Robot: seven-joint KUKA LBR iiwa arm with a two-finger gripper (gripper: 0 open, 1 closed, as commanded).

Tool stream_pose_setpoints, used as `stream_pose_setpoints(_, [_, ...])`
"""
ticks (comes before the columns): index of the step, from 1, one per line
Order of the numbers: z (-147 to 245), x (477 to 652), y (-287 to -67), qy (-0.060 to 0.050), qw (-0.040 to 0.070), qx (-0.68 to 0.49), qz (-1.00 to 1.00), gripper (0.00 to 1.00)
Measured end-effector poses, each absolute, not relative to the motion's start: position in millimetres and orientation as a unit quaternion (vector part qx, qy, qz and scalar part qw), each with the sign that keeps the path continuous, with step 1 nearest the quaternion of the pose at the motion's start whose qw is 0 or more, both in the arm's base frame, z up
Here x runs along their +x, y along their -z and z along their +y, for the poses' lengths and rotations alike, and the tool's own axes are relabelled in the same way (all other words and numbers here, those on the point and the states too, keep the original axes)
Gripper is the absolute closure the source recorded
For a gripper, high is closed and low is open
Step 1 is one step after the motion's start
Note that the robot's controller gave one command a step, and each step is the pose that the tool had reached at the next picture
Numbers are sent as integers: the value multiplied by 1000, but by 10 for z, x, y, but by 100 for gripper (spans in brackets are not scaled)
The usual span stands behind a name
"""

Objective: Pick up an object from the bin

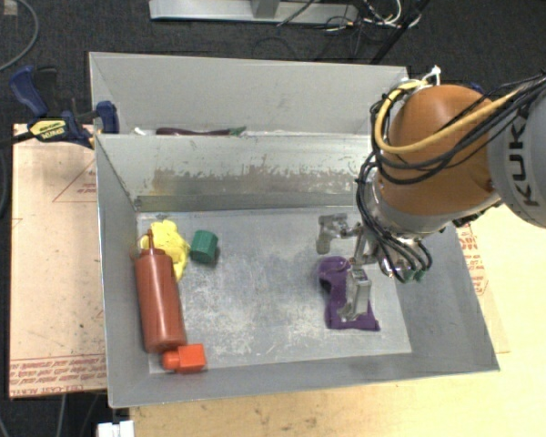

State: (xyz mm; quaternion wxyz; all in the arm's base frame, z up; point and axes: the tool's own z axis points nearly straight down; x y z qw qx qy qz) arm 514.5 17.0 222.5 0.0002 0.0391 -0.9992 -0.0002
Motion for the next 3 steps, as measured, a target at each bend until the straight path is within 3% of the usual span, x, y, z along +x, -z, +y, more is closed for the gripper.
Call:
stream_pose_setpoints(1, [-143,5202,-1979,2,-1,92,-996,0])
stream_pose_setpoints(2, [-440,5306,-1746,0,0,62,-998,0])
stream_pose_setpoints(3, [-404,5414,-1638,2,0,-38,-999,0])
